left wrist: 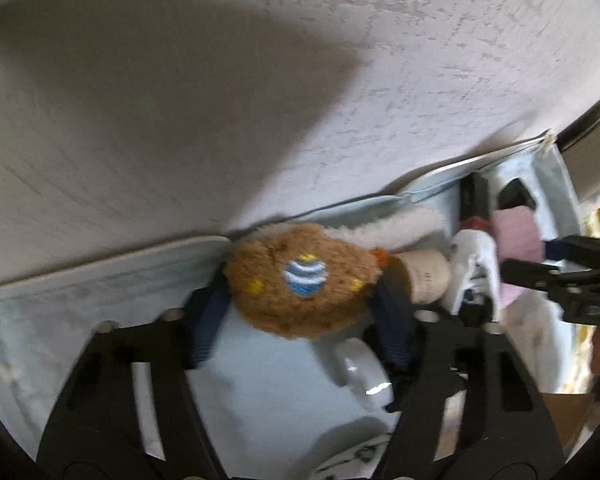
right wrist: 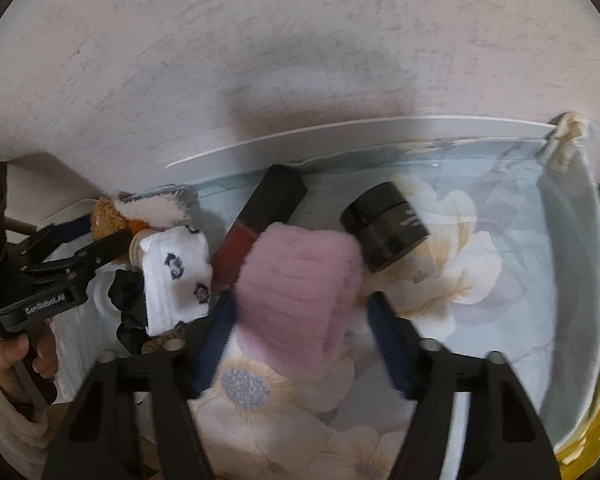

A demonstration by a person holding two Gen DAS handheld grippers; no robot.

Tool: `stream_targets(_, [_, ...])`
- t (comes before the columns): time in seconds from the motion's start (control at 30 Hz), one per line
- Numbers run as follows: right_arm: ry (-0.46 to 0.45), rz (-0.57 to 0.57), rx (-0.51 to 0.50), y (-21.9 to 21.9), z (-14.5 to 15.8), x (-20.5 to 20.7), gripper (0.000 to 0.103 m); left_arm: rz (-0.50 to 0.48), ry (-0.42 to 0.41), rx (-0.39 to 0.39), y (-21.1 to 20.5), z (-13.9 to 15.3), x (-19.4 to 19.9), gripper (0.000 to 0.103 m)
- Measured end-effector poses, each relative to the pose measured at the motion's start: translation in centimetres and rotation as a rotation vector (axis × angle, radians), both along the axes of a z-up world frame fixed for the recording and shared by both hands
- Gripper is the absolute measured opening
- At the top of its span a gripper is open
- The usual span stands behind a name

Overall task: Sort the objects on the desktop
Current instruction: 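Grasp the brown teddy bear with the left gripper while the right gripper grasps the pink fuzzy cuff, then carry the teddy bear and pink cuff into the cardboard box and release both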

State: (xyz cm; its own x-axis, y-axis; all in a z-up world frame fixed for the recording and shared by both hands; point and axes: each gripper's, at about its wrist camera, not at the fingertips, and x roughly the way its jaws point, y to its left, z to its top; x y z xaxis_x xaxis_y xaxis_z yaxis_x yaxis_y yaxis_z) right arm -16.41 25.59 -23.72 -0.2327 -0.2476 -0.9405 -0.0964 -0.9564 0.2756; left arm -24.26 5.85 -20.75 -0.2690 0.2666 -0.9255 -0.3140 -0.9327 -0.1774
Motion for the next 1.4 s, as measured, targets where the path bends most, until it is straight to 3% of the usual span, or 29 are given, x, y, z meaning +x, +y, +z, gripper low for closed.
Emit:
stream_targets(0.03, [-0.003,0.007,-0.003,-0.1,-0.1,0.0,0.044,-0.001,0.005,-0.005,0.1,0.0,0.1,0.055])
stream_targets(0.2, [0.018,0.003,0.003,0.1,0.4,0.5,0.031,0.000,0.018,-0.004,0.2,0.5,0.5,0.049])
stream_targets(0.63, [0.092,-0.018,-0.018,1.1,3.9,3.3,0.029,-0.005,0.076,0.003,0.9,3.8,2.6,0.045])
stream_targets(1.0, [0.172,0.013,-0.021,1.4,9.9,7.1,0.029,0.013,0.180,0.014,-0.1,11.4,4.3,0.045])
stream_targets(1.13, [0.209,0.049,-0.032,1.6,12.7,6.9,0.029,0.030,0.217,0.023,-1.8,14.8,7.7,0.045])
stream_targets(1.4, [0.285,0.166,-0.019,-2.2,16.5,11.8,0.029,0.033,0.319,0.013,-1.4,19.8,14.8,0.045])
